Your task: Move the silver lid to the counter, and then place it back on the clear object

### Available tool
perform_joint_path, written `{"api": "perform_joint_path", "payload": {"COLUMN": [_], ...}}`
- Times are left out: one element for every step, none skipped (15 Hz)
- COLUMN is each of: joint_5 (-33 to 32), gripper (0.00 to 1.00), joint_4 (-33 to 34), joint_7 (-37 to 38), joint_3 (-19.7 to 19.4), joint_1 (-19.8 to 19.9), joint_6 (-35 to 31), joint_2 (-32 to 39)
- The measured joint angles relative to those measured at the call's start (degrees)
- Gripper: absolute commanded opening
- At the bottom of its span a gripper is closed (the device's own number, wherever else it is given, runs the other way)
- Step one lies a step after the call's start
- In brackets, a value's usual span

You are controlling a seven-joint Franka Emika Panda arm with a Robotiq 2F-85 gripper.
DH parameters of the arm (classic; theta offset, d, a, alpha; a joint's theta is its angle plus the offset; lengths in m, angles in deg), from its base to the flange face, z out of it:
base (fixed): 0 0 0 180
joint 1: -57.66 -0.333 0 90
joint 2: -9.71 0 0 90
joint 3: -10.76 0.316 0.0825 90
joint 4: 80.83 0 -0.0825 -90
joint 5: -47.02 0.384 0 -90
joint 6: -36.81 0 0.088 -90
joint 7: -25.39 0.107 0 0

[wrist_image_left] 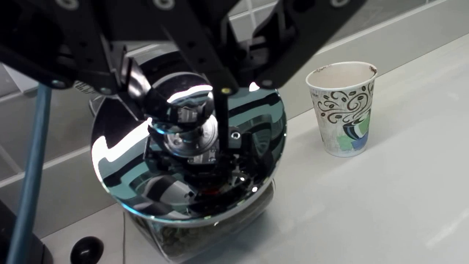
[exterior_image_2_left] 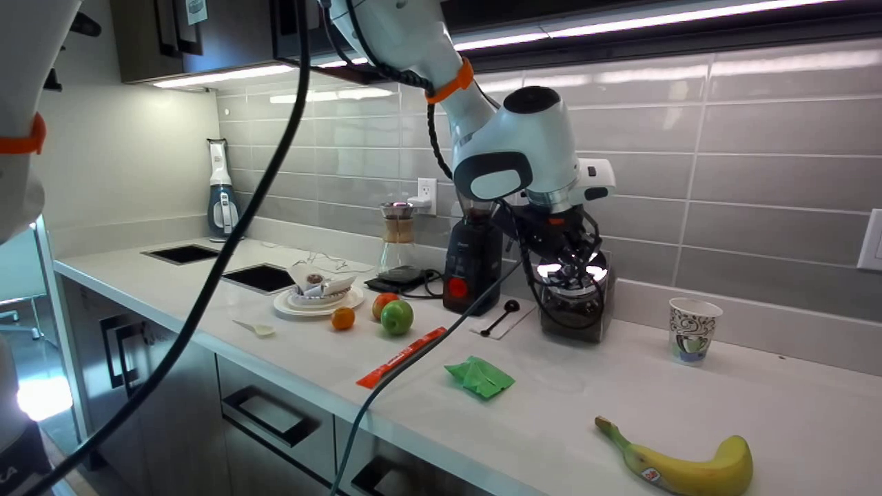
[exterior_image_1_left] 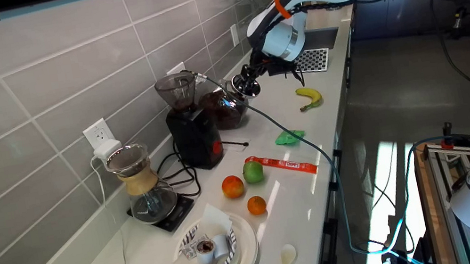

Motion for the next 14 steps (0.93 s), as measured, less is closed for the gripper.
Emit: {"api": "perform_joint_path", "payload": {"joint_5": [0.12,0.27,0.4,0.53,0.61,0.63,0.63,0.63,0.63,0.63,0.63,0.63,0.63,0.63], "gripper": [0.21,0.21,0.21,0.21,0.21,0.21,0.21,0.21,0.21,0.21,0.21,0.21,0.21,0.21], "joint_4": [0.4,0.82,1.17,1.58,1.95,2.29,2.54,2.82,3.14,3.5,3.84,4.11,4.47,4.85], "joint_7": [-0.22,-0.38,-0.51,-0.63,-0.72,-0.79,-0.86,-0.93,-1.0,-1.07,-1.14,-1.23,-1.31,-1.38], "joint_3": [0.54,1.08,1.62,2.23,2.83,3.36,3.79,4.21,4.58,4.89,5.14,5.37,5.63,5.86], "joint_1": [0.46,0.88,1.29,1.68,2.03,2.31,2.52,2.69,2.82,2.9,2.91,2.94,3.0,3.08], "joint_6": [0.0,-0.01,-0.03,-0.03,-0.03,-0.03,-0.05,-0.11,-0.22,-0.45,-0.92,-1.48,-1.97,-2.16], "joint_2": [0.42,0.85,1.23,1.61,1.96,2.32,2.65,2.98,3.34,3.72,4.15,4.54,4.95,5.31]}}
